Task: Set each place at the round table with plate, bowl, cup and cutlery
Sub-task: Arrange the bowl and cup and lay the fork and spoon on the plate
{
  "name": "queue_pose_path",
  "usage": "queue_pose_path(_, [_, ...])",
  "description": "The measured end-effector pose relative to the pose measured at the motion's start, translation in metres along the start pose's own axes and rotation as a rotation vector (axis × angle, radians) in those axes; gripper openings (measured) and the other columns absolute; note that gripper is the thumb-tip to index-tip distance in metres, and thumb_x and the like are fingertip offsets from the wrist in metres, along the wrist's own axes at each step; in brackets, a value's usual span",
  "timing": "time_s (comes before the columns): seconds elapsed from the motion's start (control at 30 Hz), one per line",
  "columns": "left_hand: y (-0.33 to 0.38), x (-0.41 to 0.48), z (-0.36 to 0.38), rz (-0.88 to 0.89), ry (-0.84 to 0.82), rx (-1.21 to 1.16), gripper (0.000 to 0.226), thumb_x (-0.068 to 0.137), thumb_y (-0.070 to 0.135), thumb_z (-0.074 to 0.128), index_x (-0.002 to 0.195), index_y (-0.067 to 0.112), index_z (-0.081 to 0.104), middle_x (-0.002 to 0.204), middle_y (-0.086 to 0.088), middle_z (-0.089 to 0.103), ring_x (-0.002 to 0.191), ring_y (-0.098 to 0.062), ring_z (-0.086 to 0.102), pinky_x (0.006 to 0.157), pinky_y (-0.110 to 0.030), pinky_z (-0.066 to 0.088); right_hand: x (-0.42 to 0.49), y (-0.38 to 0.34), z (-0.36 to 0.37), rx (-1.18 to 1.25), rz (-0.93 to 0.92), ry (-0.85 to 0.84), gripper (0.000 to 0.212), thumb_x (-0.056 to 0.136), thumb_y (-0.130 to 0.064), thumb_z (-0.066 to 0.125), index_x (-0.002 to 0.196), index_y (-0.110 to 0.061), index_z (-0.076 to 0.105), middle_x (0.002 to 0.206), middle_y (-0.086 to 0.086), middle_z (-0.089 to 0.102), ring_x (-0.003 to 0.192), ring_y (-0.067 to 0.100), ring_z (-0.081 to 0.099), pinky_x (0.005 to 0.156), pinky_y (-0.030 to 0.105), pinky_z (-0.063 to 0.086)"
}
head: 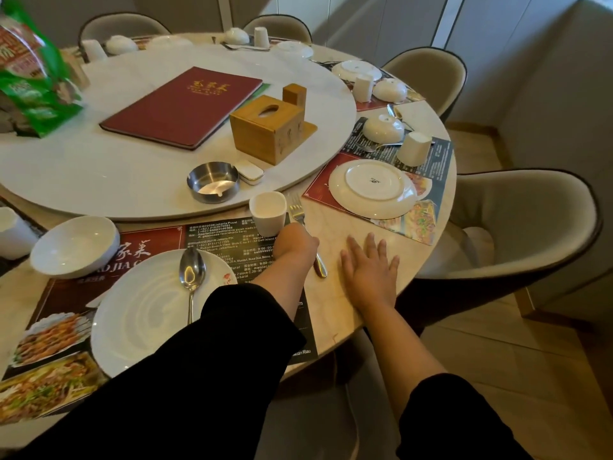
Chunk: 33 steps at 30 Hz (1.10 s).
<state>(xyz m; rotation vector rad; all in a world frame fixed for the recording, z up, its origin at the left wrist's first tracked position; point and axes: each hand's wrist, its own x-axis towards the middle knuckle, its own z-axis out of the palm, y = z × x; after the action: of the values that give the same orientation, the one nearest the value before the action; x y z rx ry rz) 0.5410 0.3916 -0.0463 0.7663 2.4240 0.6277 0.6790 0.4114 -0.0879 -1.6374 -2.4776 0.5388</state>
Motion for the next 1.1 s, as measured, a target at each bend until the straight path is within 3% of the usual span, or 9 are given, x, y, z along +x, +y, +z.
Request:
queue_pose_path(0.17, [-0.004,-0.002,-0.007,-0.022,-0.095,-0.051,0.027,0.085,0.026,0.061,0.074,0.005,0.048,0.078,-0.008,0.059,0.078,-0.027,0.059,0.058,-0.028,0.044,0.001,-0.001,0.004,0.018,0.027,0.042,0.053,0.097,-0.054,0.016,0.147,-0.036,0.021,0.159,0.000,0.009,0.147,0.024,-0.003,0.115,0.047,-0.008])
queue_pose_path(0.3, [-0.009,-0.004,-0.007,-0.013,-0.194,-0.203,0.021,0.085,0.018,0.060,0.090,-0.002,0.064,0.084,-0.015,0.070,0.073,-0.028,0.068,0.079,-0.038,0.059,-0.003,-0.001,0.000,0.164,0.018,0.115,0.052,0.098,-0.048,0.027,0.145,-0.026,0.032,0.156,0.002,0.024,0.147,0.023,0.009,0.117,0.046,-0.001])
queue_pose_path(0.43, [-0.021,-0.035,-0.019,0.046,-0.312,-0.368,0.015,0.087,0.009,0.063,0.072,0.005,0.060,0.067,-0.009,0.060,0.051,-0.015,0.058,0.063,-0.030,0.056,-0.013,0.001,-0.004,0.399,0.011,0.191,0.045,0.099,-0.037,0.036,0.141,-0.020,0.040,0.149,0.003,0.038,0.144,0.022,0.022,0.119,0.045,0.014])
queue_pose_path(0.5, [-0.038,-0.058,-0.033,0.072,-0.362,-0.442,0.009,0.086,0.009,0.065,0.077,0.007,0.062,0.072,-0.006,0.065,0.056,-0.011,0.060,0.054,-0.023,0.051,-0.025,-0.005,-0.003,0.461,-0.009,0.194,0.044,0.100,-0.035,0.036,0.141,-0.020,0.040,0.149,0.003,0.038,0.144,0.022,0.021,0.117,0.046,0.019])
queue_pose_path(0.57, [-0.060,-0.082,-0.053,0.074,-0.407,-0.535,0.004,0.084,0.010,0.067,0.087,0.009,0.064,0.076,-0.005,0.066,0.064,-0.012,0.063,0.056,-0.023,0.049,-0.043,-0.017,0.000,0.544,-0.018,0.216,0.043,0.100,-0.033,0.037,0.141,-0.019,0.040,0.149,0.003,0.038,0.144,0.021,0.021,0.115,0.041,0.021])
queue_pose_path(0.67, [-0.095,-0.111,-0.091,0.069,-0.419,-0.639,0.016,0.084,0.010,0.067,0.099,0.014,0.064,0.084,-0.004,0.069,0.075,-0.017,0.069,0.058,-0.024,0.053,-0.074,-0.046,0.009,0.630,-0.062,0.231,0.041,0.100,-0.030,0.038,0.139,-0.019,0.043,0.147,0.004,0.040,0.142,0.019,0.025,0.112,0.035,0.023])
queue_pose_path(0.73, [-0.120,-0.127,-0.116,0.067,-0.402,-0.670,0.024,0.085,0.007,0.065,0.107,0.015,0.061,0.086,-0.004,0.069,0.072,-0.015,0.070,0.054,-0.021,0.054,-0.093,-0.069,0.015,0.645,-0.133,0.189,0.042,0.099,-0.033,0.037,0.138,-0.020,0.043,0.147,0.004,0.041,0.141,0.020,0.029,0.115,0.039,0.026])
queue_pose_path(0.9, [-0.185,-0.129,-0.161,-0.053,-0.240,-0.671,0.023,0.083,0.003,0.065,0.106,0.005,0.062,0.083,-0.011,0.069,0.071,-0.018,0.068,0.053,-0.020,0.054,-0.122,-0.120,0.034,0.514,-0.341,0.003,0.045,0.098,-0.032,0.042,0.142,-0.023,0.038,0.152,-0.002,0.031,0.144,0.014,0.019,0.117,0.037,0.020])
queue_pose_path(1.1, [-0.217,-0.109,-0.171,-0.182,-0.202,-0.693,0.031,0.082,-0.001,0.067,0.112,-0.004,0.058,0.080,-0.012,0.067,0.069,-0.017,0.065,0.051,-0.016,0.055,-0.124,-0.146,0.048,0.401,-0.312,-0.097,0.055,0.099,-0.042,0.033,0.148,-0.020,0.022,0.156,-0.001,0.021,0.146,0.015,0.011,0.119,0.041,0.015])
